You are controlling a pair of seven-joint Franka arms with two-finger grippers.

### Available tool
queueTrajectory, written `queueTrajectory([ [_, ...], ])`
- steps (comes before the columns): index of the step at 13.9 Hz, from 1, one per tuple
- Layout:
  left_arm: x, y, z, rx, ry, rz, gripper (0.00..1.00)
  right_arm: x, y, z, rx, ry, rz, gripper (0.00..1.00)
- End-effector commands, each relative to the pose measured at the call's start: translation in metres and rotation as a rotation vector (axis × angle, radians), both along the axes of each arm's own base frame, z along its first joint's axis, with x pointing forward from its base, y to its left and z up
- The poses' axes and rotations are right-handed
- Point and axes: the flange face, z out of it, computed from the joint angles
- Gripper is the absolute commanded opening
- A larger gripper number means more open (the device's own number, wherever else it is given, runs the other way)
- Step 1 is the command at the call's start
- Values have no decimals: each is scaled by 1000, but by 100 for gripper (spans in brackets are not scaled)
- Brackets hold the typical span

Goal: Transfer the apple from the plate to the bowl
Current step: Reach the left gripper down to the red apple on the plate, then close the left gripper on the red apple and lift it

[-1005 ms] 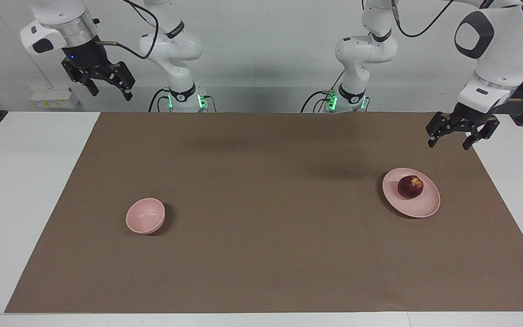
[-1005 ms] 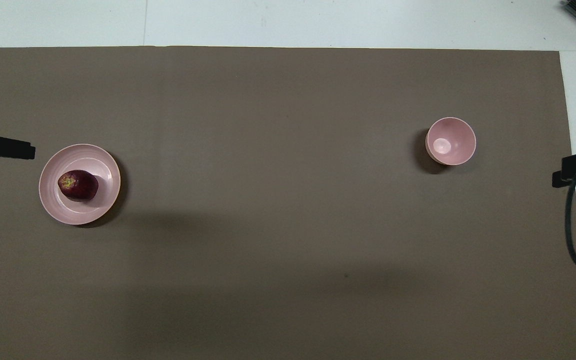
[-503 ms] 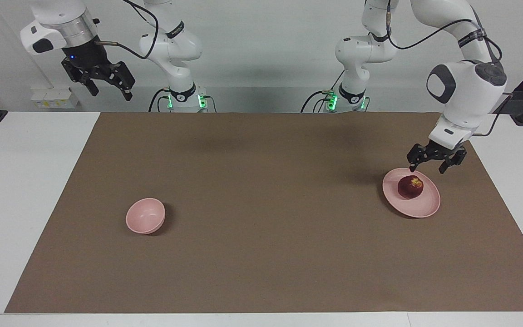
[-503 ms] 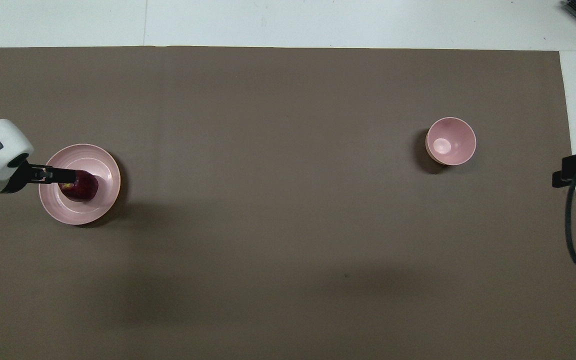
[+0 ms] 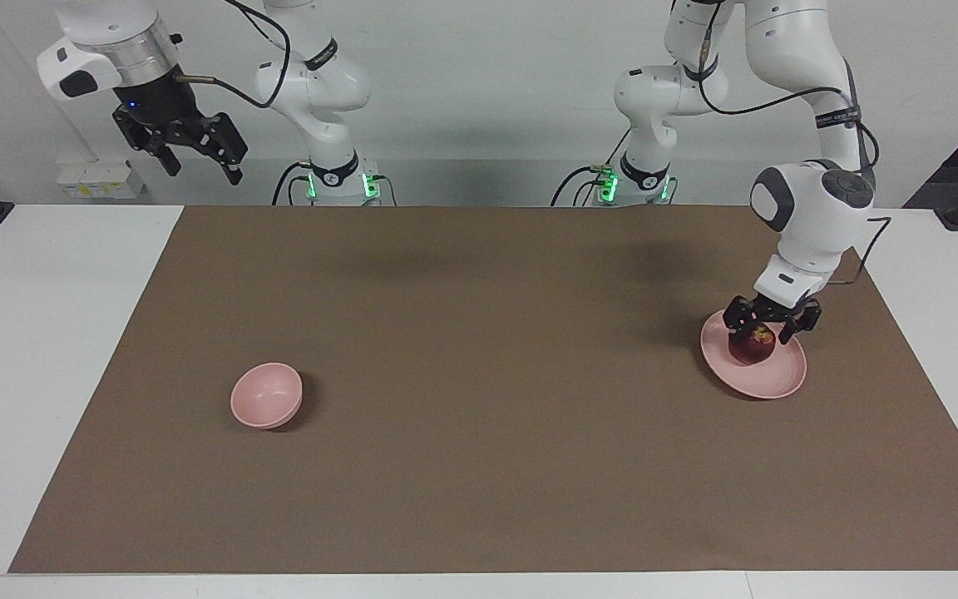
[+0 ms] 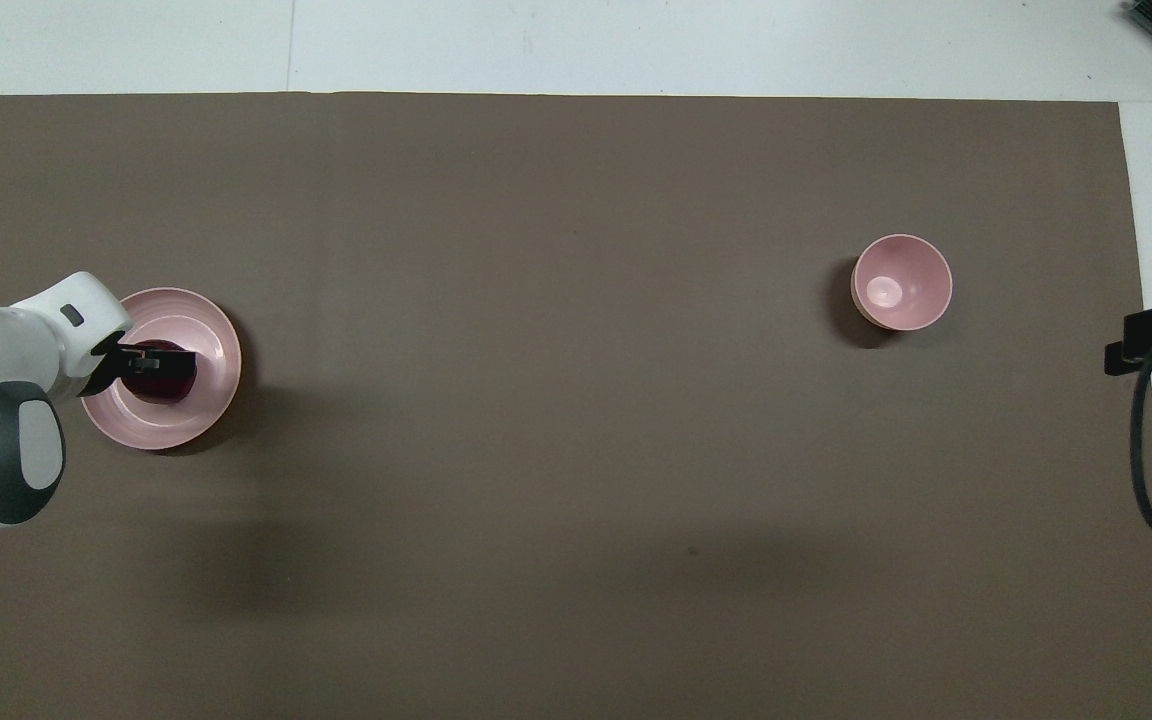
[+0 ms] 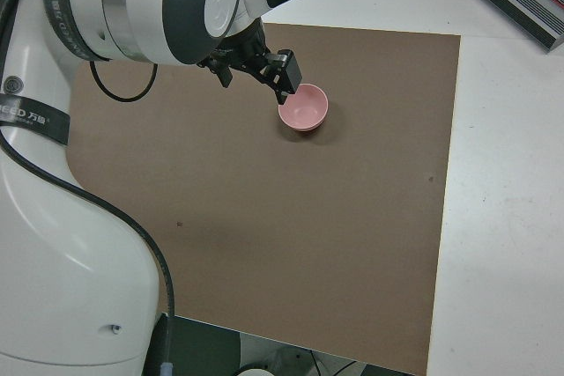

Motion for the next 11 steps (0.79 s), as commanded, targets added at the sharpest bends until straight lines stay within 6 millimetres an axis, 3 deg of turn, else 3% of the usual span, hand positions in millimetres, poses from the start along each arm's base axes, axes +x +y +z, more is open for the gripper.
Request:
queueTrajectory([
  [1,2,4,-17,10,-22,2,100,-5,-3,1,23,1,6,100],
  [6,-1,6,-20,8,1,8,100,-4,3,2,24,-2,18,100],
  [7,-2,5,-21,8,4,8,94,-4,4,2,26,1,19,100],
  [8,-2,5,-21,7,4,10,84,-5,4,2,26,2,19,100],
  [11,1,7,-19,8,-5,12,37,-5,-4,1,18,5,14,100],
])
